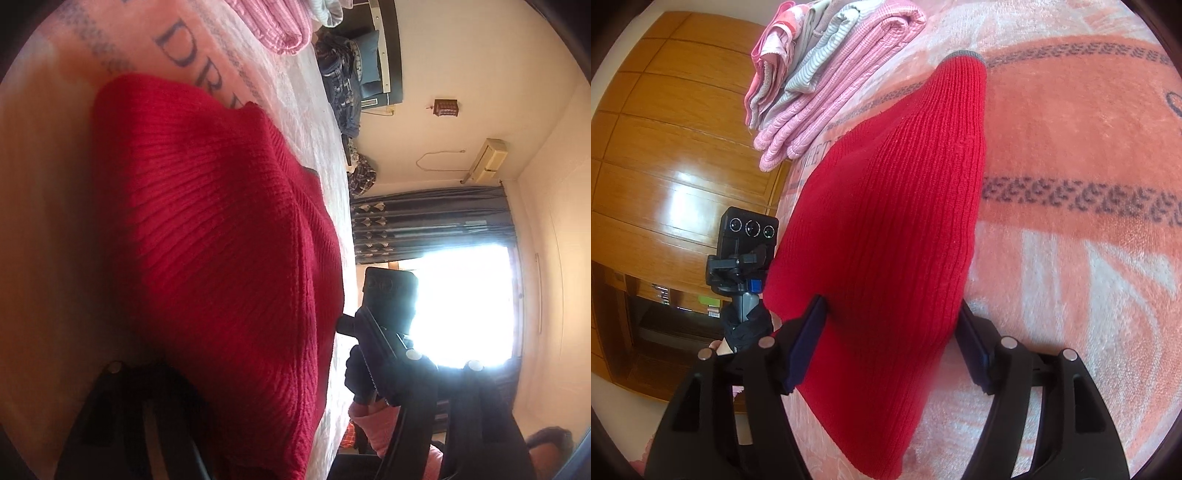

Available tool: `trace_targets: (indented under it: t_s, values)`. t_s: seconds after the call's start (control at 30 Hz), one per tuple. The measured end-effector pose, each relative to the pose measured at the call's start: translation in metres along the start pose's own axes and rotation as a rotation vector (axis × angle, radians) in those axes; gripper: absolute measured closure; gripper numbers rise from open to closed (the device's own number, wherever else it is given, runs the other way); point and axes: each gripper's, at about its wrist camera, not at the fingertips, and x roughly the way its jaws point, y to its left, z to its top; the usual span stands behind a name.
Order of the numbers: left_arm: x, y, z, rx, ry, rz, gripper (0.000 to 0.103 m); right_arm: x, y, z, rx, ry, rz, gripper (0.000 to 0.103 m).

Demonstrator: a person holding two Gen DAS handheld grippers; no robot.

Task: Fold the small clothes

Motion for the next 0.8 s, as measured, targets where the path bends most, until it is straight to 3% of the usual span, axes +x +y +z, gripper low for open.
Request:
trace_targets:
  t_s: [0.07,0.1,0.13,0.2,0.27,0.33,0.53,0.8]
  values:
    - [0.001,0.001,0.001,0.002,-0.003,0.000,0.039,0.002,0.000,0.001,0.003,-0.006,0.005,0.035]
    - [0.000,0.002,-0.001,-0.001,-0.005,0.010,0.048,0.002,0.000,0.001,-0.003,-0.010,0.001,0.036]
    - [-0.001,0.003,-0.001,0.000,-0.009,0.042,0.065,0.002,0.002,0.000,-0.018,-0.015,-0.010,0.043]
    - [-0.008,0.011,-0.008,-0.007,-0.028,0.054,0.070,0.000,0.002,-0.003,-0.029,-0.025,-0.004,0.055]
    - [-0.010,0.010,-0.013,0.001,-0.050,0.059,0.071,-0.006,0.002,-0.005,-0.026,-0.033,0.019,0.068]
    - [-0.010,0.004,-0.016,0.016,-0.061,0.081,0.071,-0.014,0.009,-0.004,-0.030,-0.037,0.016,0.071]
    - [0.011,-0.039,-0.028,0.064,-0.065,0.016,0.072,-0.062,0.031,-0.015,-0.082,-0.046,-0.037,0.073]
    - [0.106,-0.098,-0.067,0.090,0.036,-0.051,0.072,-0.178,0.010,-0.069,-0.079,-0.086,-0.173,0.073]
